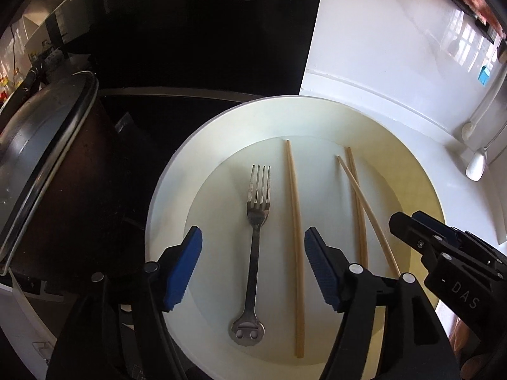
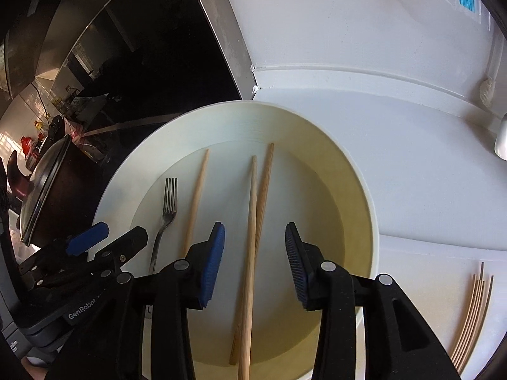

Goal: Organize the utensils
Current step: 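Open both grippers to release the fork and chopstick into the basin, then move both tools back over the chopsticks on the cutting board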

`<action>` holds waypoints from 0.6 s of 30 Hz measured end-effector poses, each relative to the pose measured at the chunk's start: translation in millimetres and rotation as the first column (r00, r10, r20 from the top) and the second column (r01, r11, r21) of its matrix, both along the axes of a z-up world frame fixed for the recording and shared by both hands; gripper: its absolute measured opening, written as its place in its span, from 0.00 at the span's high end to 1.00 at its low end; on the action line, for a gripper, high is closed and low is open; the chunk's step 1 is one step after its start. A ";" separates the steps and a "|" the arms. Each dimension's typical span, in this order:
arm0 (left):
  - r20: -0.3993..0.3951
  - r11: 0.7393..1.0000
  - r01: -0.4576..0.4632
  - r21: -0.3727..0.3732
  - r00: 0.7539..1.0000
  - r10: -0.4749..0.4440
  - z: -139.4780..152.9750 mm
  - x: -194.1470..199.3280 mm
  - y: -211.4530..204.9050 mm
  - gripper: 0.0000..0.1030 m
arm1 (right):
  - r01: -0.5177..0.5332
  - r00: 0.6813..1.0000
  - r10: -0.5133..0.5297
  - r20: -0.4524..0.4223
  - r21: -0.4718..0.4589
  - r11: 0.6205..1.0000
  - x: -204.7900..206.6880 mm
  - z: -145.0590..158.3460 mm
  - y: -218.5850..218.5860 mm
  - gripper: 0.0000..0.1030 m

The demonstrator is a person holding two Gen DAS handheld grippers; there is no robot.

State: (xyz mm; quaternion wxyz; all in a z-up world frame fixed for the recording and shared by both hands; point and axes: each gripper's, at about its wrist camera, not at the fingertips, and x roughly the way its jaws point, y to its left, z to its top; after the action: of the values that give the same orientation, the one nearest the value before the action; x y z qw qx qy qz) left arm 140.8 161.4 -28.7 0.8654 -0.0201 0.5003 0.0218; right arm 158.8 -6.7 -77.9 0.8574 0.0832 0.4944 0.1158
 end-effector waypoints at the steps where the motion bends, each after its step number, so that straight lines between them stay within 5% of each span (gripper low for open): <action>1: 0.000 1.000 -0.002 -0.001 1.000 0.002 2.0 -2.1 1.1 0.34 | -0.009 1.000 0.009 -0.016 0.004 1.000 -0.8 0.1 -1.3 0.62; 4: 0.004 1.000 -0.008 0.005 1.000 0.008 5.7 -5.4 1.2 0.34 | -0.034 0.997 0.034 -0.065 0.009 0.999 -2.3 -2.5 -2.0 0.62; 8: -0.014 1.000 -0.015 -0.010 1.000 0.015 6.3 -11.0 3.5 0.33 | -0.019 1.000 0.020 -0.016 0.056 0.998 -18.3 9.7 -11.0 0.62; 11: 0.001 1.000 -0.009 -0.018 1.000 0.009 10.9 -19.9 3.0 0.25 | 0.031 0.998 -0.036 0.057 0.083 0.996 -41.2 28.0 -30.1 0.49; 18: 0.089 0.999 0.022 -0.038 0.996 -0.019 38.1 -55.1 -21.2 0.06 | 0.162 0.968 -0.171 0.184 0.065 0.985 -114.9 58.4 -87.9 0.41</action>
State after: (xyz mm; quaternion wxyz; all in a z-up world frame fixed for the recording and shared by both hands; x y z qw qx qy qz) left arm 85.7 140.3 9.4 0.8862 -0.0327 0.4621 0.0023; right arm 43.9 -94.6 -19.5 0.9048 0.1341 0.3992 0.0628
